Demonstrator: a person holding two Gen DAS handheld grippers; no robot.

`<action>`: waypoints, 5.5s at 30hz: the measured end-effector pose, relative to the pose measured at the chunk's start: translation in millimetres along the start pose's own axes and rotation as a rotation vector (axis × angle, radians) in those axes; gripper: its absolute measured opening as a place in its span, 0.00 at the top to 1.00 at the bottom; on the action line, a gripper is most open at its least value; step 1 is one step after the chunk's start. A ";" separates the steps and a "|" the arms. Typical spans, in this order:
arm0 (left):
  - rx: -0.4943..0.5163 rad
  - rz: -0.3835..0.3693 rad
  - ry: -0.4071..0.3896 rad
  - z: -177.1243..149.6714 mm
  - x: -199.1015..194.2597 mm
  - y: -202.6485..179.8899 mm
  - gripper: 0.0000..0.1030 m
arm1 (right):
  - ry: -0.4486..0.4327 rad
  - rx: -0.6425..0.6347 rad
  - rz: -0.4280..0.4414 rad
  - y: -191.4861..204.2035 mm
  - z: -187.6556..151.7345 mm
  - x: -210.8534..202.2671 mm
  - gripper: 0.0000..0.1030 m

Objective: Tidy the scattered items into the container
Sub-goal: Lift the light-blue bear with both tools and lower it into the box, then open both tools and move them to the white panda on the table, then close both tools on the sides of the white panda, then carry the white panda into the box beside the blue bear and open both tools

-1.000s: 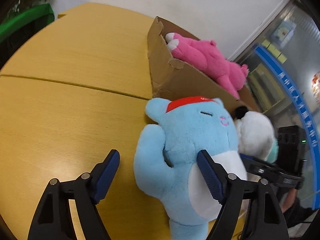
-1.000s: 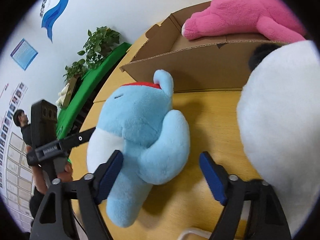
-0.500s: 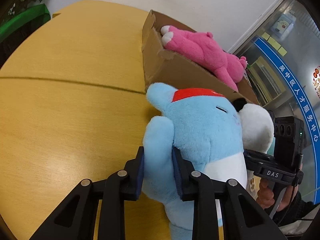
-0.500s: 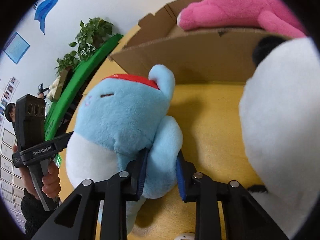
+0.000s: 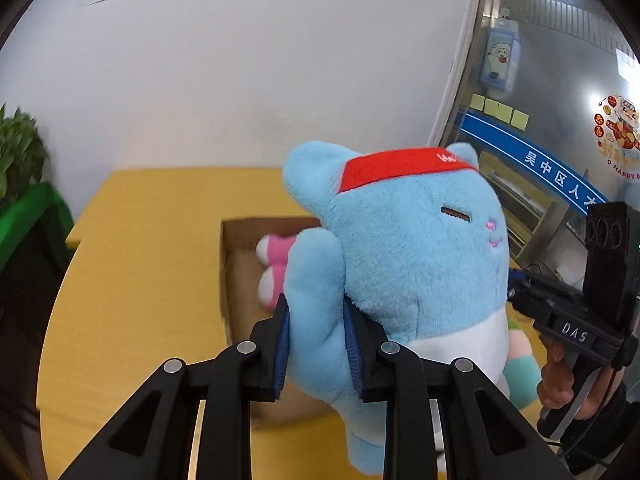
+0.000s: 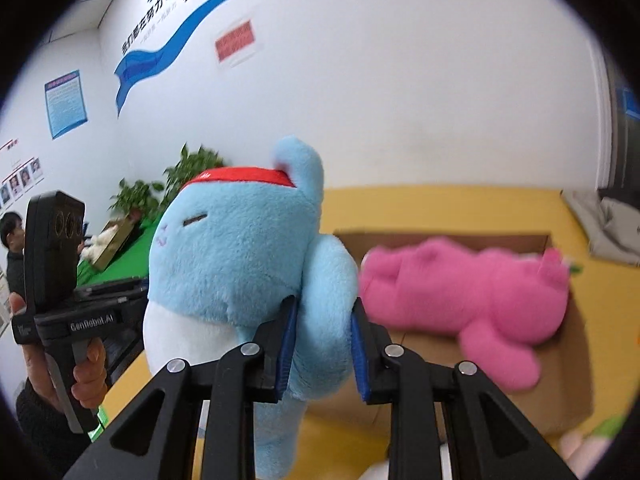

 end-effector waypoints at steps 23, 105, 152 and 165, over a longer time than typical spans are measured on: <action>-0.099 0.239 0.286 -24.2 143.9 86.3 0.61 | 0.511 0.151 -0.069 -70.5 -62.9 189.2 0.54; -0.158 -0.391 0.328 -158.0 112.6 -88.4 0.22 | 0.389 0.025 0.126 -100.3 -208.7 -2.6 0.21; -0.055 -0.046 0.110 -17.4 109.2 -78.0 0.00 | 0.205 0.000 -0.059 -142.3 -74.9 15.6 0.21; -0.016 0.105 0.020 -76.9 33.5 -135.0 0.00 | 0.150 0.026 -0.243 -110.5 -117.2 -45.1 0.20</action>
Point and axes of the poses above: each gripper's, at about its wrist camera, not at the fingertips, and x roughly the way its jaws point, y to its left, z to its top, the point moved 3 cm from there along x, roughly the way its jaws point, and after that the axes turned 10 degrees about y, right-handed, at the moved point
